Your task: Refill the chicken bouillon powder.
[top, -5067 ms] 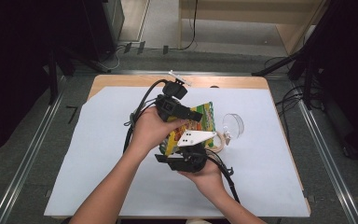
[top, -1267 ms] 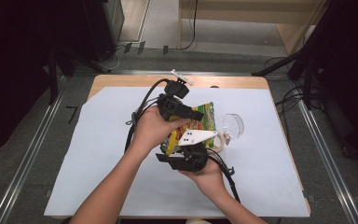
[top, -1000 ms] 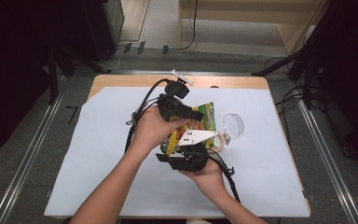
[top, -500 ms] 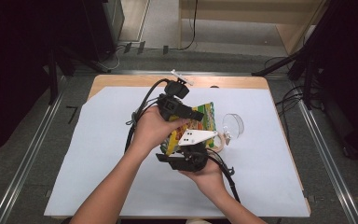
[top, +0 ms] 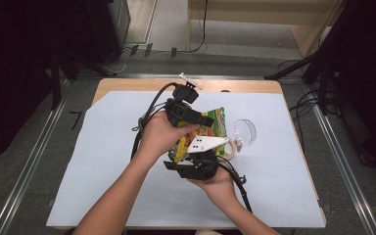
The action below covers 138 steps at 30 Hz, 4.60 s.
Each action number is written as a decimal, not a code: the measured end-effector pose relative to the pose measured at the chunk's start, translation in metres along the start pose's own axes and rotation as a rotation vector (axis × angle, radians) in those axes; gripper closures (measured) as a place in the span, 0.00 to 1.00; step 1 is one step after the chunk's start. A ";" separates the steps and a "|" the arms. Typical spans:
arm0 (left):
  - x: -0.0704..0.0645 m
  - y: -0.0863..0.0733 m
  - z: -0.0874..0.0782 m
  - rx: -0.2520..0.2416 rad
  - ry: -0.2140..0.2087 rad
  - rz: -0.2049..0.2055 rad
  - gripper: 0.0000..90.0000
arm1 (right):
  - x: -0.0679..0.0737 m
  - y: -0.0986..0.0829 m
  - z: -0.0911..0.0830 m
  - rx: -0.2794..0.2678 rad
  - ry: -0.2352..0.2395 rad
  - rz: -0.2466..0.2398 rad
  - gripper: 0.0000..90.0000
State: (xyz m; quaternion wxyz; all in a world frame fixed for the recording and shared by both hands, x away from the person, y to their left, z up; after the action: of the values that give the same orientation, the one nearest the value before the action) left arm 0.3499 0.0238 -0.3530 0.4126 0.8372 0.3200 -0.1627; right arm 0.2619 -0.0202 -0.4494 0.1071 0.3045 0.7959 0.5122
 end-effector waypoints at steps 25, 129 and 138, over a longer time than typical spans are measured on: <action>0.001 0.002 0.001 0.001 -0.003 -0.004 0.81 | -0.001 0.001 -0.001 0.003 0.002 0.006 0.76; 0.011 -0.041 -0.008 -0.022 -0.086 -0.019 0.89 | 0.012 -0.031 0.018 0.042 0.019 -0.094 0.61; 0.016 -0.050 -0.011 -0.014 -0.112 -0.030 0.92 | 0.014 -0.040 0.022 0.072 0.020 -0.109 0.56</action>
State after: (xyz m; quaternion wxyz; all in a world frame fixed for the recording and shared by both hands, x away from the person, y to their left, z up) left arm 0.3284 0.0621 -0.3839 0.4334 0.8189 0.3100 -0.2133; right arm 0.2465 -0.0065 -0.4924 0.1157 0.2594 0.8302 0.4797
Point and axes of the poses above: each handheld gripper's, and its own axes: z roughly forward along the jaws, y roughly out of its top, x roughly to its left, the point moved 4 cm from there along z, roughly forward along the jaws, and after that the axes turned 15 degrees about -y, right-handed, at the moved point
